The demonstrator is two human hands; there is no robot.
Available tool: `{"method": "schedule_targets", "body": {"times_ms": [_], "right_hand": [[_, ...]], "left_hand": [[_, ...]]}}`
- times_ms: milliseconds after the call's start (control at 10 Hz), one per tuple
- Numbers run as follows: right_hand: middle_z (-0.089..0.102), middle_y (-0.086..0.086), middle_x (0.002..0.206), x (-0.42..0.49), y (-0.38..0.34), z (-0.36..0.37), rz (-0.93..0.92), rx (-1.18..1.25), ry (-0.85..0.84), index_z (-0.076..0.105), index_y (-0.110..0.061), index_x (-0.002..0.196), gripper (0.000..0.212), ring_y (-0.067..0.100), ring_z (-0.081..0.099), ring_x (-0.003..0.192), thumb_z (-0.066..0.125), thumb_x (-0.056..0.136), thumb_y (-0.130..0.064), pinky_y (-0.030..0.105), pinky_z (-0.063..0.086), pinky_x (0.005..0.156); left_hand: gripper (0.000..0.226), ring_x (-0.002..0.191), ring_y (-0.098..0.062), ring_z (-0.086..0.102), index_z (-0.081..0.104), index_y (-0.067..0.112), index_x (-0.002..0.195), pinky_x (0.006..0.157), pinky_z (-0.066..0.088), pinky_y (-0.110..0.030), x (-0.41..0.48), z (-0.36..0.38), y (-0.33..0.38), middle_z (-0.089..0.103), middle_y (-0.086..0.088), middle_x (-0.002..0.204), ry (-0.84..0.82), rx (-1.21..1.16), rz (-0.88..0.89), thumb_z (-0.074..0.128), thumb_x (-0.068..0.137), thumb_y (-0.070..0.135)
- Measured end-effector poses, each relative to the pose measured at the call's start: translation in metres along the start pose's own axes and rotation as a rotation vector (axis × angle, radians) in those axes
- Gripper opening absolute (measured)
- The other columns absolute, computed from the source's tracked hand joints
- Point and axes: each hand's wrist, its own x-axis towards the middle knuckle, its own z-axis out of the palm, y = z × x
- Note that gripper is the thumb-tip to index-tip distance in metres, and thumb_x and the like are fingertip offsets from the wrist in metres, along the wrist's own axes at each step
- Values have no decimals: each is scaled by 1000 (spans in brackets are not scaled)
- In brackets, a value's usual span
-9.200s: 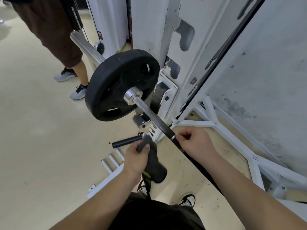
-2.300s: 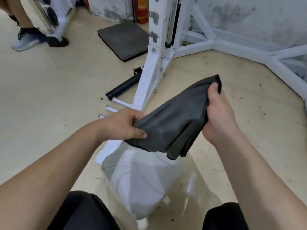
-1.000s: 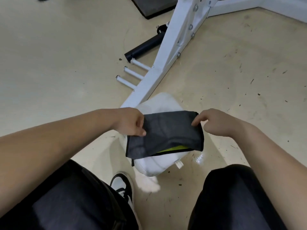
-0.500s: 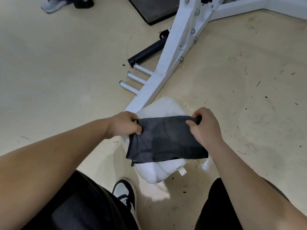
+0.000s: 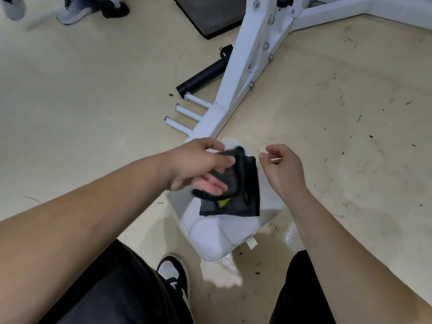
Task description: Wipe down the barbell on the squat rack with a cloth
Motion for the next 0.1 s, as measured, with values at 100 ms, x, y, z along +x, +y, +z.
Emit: {"method": "schedule_targets", "body": {"times_ms": [100], "right_hand": [[67, -7, 103, 0, 4, -14, 24, -4, 16, 69, -20, 113, 22, 6, 61, 86, 65, 94, -31, 28, 48, 85]], "left_hand": [[35, 93, -32, 79, 58, 15, 133, 70, 66, -39, 5, 5, 4, 70, -19, 124, -14, -1, 48, 67, 100, 7]]}}
